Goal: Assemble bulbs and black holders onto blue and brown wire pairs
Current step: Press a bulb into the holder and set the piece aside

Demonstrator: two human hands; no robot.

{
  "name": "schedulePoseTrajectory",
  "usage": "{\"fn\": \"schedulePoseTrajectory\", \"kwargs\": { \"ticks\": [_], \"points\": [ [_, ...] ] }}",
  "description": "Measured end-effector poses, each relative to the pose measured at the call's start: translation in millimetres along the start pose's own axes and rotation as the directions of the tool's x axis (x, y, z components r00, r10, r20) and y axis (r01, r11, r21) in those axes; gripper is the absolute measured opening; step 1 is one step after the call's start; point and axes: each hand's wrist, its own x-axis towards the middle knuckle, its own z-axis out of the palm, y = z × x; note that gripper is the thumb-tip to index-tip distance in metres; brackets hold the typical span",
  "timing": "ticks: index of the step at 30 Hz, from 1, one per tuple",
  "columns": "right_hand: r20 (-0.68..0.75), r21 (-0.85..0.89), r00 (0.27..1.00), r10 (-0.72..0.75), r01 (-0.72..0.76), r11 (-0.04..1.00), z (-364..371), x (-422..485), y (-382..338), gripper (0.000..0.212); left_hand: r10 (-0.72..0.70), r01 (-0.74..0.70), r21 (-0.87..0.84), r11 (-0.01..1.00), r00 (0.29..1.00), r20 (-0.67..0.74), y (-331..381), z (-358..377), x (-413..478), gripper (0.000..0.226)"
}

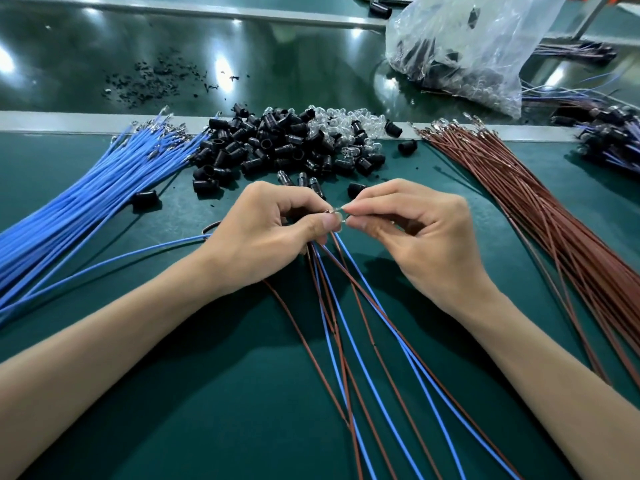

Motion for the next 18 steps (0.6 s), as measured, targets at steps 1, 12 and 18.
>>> {"fn": "schedulePoseTrajectory", "kwargs": {
  "ticks": [1,12,18],
  "points": [
    [-0.006,-0.04,0.999,-0.037,0.037,0.999,0.0,0.3,0.3,0.014,-0.016,0.016,-0.024,1.0,1.0,0.003,0.6,-0.4,0.2,0.021],
    [-0.017,-0.269,0.934,-0.357,0.34,0.901,-2.1,1.6,-0.3,0.011,-0.018,0.033,-0.178,0.984,0.997,0.081,5.9,-4.8,-1.2,0.016],
    [-0.014,-0.226,0.948,-0.319,0.308,0.924,-2.3,1.8,-2.6,0.009,-0.017,0.035,-0.185,0.982,0.995,0.1,3.3,-5.5,0.1,0.016]
  ]
}}
